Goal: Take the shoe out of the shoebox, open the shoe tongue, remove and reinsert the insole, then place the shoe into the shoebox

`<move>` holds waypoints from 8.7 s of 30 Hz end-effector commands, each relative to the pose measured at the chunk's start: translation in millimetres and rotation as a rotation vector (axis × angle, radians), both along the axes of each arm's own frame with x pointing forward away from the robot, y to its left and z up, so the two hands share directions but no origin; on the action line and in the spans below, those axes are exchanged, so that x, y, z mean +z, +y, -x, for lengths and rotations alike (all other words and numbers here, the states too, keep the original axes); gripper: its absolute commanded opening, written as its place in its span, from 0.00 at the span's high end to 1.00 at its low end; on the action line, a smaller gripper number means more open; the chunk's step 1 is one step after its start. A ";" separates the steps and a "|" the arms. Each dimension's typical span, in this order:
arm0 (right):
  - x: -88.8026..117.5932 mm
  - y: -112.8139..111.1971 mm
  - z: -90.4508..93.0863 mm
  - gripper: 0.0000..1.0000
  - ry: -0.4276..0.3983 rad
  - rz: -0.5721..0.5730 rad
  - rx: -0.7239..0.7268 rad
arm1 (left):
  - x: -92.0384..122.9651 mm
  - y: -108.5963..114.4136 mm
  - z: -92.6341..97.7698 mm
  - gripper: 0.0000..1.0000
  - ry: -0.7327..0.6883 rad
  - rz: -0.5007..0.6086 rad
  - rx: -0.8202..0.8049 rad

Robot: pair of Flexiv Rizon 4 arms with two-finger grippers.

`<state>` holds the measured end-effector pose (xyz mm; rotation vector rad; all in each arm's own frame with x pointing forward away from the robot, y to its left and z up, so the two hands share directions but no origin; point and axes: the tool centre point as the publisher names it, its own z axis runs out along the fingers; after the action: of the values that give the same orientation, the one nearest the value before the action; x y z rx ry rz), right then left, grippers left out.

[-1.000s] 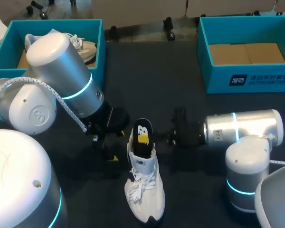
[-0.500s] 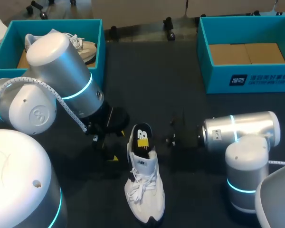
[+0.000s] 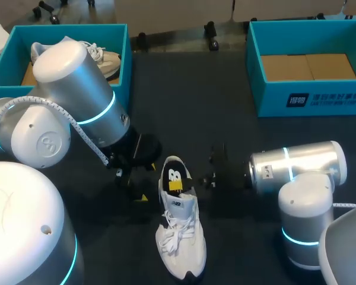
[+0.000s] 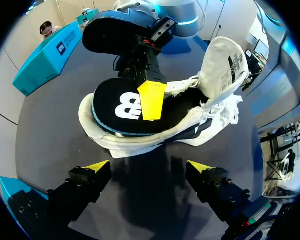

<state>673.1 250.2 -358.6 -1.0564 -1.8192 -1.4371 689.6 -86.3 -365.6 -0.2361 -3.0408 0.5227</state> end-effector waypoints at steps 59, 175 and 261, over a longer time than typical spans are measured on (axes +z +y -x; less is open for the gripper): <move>12.8 -10.2 -4.5 0.49 -0.081 0.042 -0.114 | -0.9 -0.1 0.1 0.00 0.000 0.002 0.000; 61.9 -62.5 -18.0 0.00 -0.303 0.345 -0.089 | 30.9 19.8 -20.1 0.00 0.031 -0.010 -0.059; 65.8 -16.5 12.5 1.00 0.042 1.187 -0.541 | 120.6 106.1 -143.2 0.00 -0.043 -0.045 -0.344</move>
<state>669.0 226.6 -282.6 -2.1768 -2.4853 -0.3464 822.5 15.6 -245.3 -0.7559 -2.9731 0.4104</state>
